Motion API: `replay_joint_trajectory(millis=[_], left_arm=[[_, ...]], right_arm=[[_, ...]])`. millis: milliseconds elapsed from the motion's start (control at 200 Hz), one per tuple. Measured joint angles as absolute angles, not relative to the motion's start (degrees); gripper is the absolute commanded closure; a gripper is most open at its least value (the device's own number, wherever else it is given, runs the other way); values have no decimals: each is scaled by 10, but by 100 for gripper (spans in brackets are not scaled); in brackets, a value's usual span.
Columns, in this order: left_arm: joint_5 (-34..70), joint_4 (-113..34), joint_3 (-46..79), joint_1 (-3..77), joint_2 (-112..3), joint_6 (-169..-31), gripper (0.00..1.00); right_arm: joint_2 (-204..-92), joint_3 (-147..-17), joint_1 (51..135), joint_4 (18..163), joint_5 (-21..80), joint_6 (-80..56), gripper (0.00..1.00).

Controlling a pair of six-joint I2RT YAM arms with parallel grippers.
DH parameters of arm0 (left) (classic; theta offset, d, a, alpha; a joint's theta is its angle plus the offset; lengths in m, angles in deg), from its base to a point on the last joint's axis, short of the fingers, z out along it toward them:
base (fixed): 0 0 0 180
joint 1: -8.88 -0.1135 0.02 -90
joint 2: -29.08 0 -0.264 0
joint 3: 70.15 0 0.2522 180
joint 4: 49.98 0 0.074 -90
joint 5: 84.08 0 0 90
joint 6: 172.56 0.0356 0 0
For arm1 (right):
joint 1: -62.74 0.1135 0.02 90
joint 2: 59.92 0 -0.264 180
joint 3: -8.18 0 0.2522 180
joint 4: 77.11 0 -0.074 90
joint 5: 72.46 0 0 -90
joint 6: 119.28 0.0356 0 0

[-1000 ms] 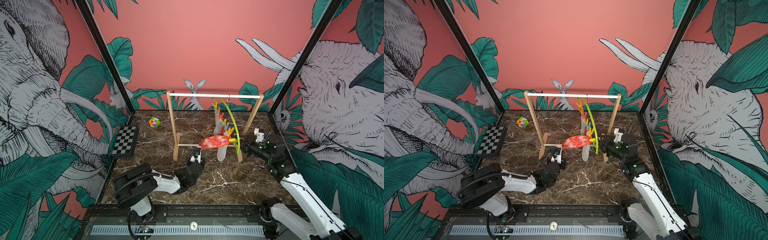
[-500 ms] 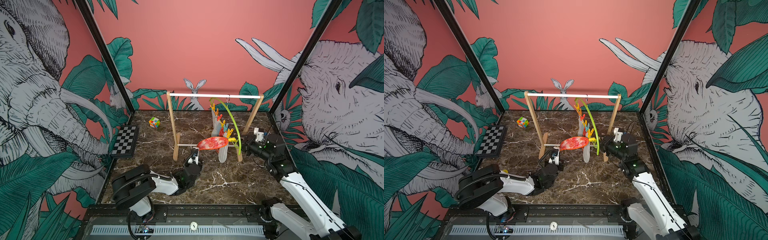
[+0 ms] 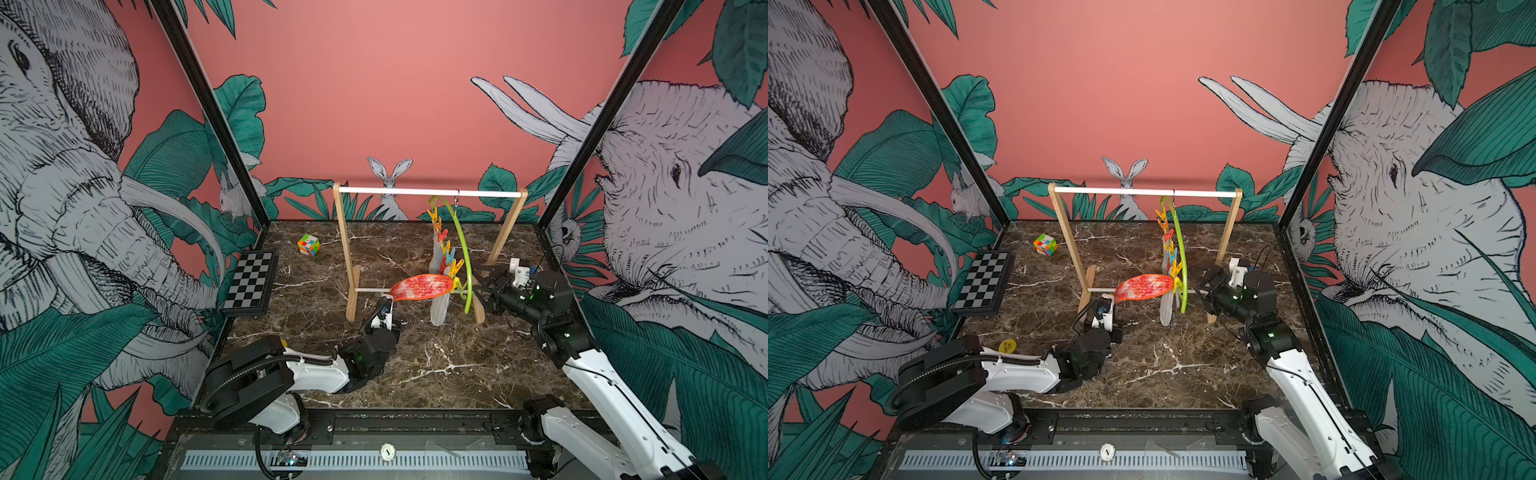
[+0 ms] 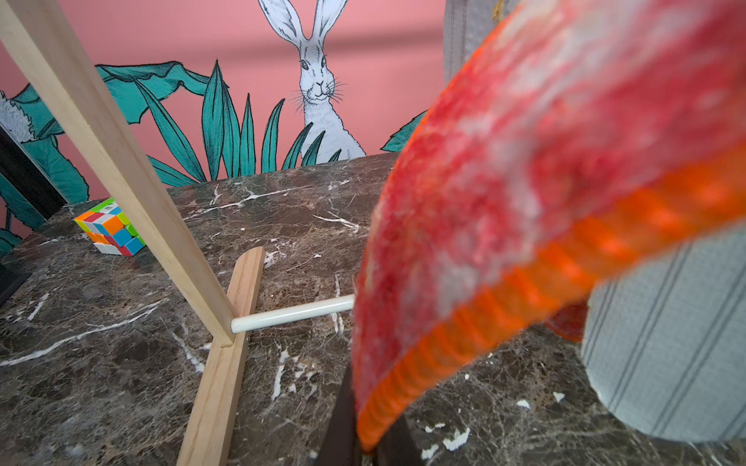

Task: Take the shoe insoles off the hanger
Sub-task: Open the clamp at the hanger, then place the insole at the center of the board.

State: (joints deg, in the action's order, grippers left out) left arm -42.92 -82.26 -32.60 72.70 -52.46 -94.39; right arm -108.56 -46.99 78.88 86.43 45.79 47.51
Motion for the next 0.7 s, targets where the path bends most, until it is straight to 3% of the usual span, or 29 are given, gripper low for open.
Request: replay_joint_trajectory(millis=[390, 700], left_arm=[[-333, -578, -329, 727, -306, -963, 100], [-202, -381, -283, 696, -117, -961, 100]], right_arm=[[-1030, -544, 772, 670, 350, 339, 12], [-1034, -684, 749, 615, 342, 160, 15]])
